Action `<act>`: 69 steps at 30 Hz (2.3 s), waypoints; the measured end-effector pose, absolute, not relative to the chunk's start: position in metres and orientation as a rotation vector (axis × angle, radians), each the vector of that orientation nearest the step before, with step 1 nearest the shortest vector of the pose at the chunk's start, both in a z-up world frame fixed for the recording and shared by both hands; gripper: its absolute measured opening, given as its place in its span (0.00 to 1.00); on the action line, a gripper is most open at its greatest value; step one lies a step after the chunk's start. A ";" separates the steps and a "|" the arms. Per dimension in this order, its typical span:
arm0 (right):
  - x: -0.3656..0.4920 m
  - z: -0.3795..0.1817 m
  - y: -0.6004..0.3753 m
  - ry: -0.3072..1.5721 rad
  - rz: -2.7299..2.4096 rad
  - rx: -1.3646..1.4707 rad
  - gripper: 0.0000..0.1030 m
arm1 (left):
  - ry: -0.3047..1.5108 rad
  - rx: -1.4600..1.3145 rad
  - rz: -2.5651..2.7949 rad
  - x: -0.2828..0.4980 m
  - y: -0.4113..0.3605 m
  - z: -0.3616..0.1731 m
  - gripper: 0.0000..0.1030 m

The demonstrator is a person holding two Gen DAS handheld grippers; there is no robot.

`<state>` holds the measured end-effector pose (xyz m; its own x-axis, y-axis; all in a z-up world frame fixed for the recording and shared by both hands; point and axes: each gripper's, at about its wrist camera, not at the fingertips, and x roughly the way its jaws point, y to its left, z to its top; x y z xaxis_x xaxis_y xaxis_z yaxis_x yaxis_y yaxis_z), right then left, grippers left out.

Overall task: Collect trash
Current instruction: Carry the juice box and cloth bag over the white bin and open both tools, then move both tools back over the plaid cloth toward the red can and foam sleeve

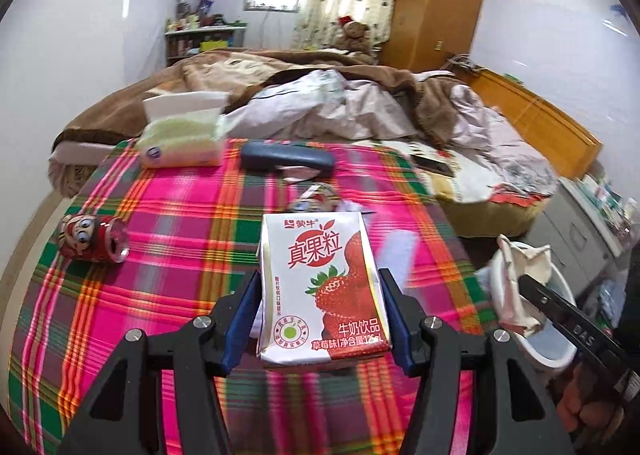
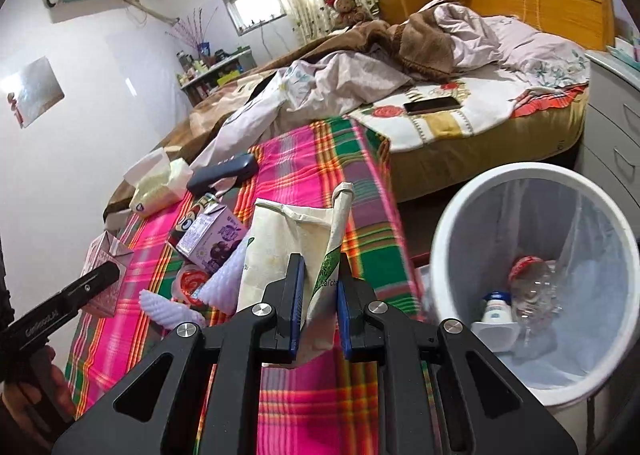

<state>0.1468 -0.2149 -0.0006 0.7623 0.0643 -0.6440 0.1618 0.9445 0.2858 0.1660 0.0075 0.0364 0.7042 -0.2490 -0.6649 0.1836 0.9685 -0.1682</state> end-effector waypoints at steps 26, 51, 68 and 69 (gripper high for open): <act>0.087 0.003 -0.331 0.681 -0.319 0.370 0.15 | 0.748 0.094 -0.608 0.123 -0.190 0.040 0.58; 0.085 -0.019 -0.366 0.786 -0.345 0.344 0.49 | 0.830 0.114 -0.698 0.126 -0.241 0.013 0.73; 0.090 -0.003 -0.326 0.732 -0.281 0.321 0.49 | 0.794 0.028 -0.592 0.128 -0.172 0.023 0.73; 0.091 -0.002 -0.322 0.731 -0.277 0.318 0.49 | 0.791 0.018 -0.581 0.129 -0.165 0.023 0.73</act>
<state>0.0909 -0.3225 -0.0023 0.7119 -0.1354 -0.6891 0.3543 0.9164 0.1860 0.1286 -0.1647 0.0232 0.5553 -0.4856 -0.6751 0.4990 0.8440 -0.1966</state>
